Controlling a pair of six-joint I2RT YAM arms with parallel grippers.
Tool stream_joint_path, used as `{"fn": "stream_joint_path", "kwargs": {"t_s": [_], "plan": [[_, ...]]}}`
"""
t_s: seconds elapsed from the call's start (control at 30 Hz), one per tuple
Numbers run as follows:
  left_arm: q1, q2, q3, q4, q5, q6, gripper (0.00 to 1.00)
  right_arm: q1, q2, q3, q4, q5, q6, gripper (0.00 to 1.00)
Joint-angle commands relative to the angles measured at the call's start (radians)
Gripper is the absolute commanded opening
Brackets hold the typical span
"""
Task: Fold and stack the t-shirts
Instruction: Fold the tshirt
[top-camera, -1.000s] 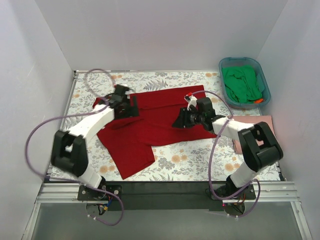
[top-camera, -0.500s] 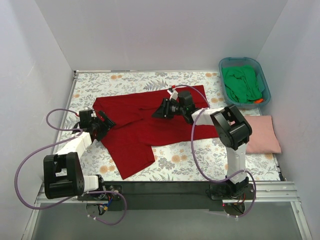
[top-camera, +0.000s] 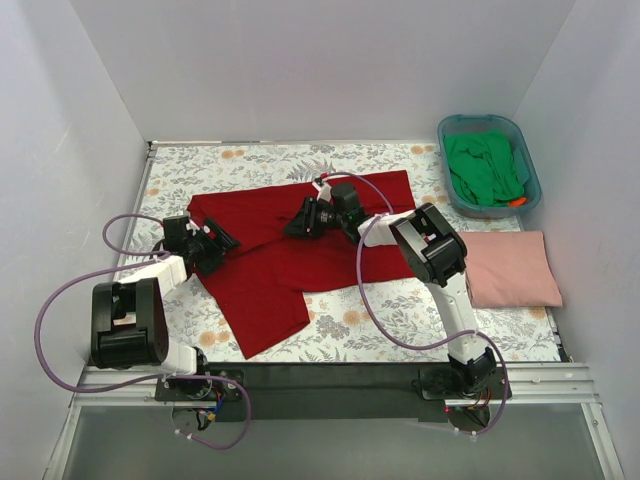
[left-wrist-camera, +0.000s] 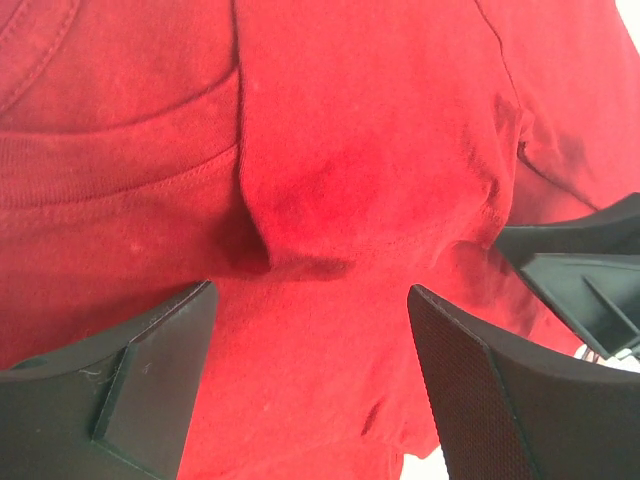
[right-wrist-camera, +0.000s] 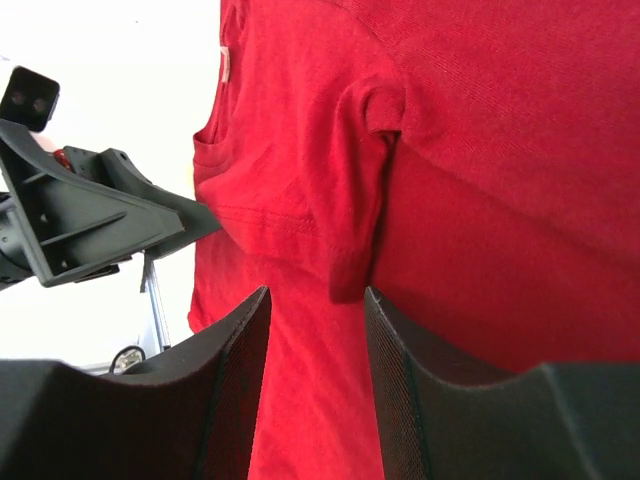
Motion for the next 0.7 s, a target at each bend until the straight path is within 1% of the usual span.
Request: {"fn": "stream_joint_path", "kwargs": {"t_s": [0.0, 0.33, 0.5, 0.67], "plan": [[0.002, 0.010, 0.049, 0.024, 0.025, 0.021, 0.76, 0.013, 0.023, 0.064, 0.037, 0.006, 0.025, 0.49], [0.002, 0.048, 0.078, 0.024, 0.017, 0.051, 0.76, 0.025, 0.068, 0.078, 0.037, 0.015, 0.037, 0.45], [-0.001, 0.051, 0.078, 0.022, 0.000, 0.080, 0.76, 0.025, 0.022, 0.003, 0.035, 0.081, 0.016, 0.45], [-0.012, 0.070, 0.083, 0.024, 0.005, 0.088, 0.75, 0.023, 0.017, -0.001, 0.035, 0.103, 0.010, 0.45]]}}
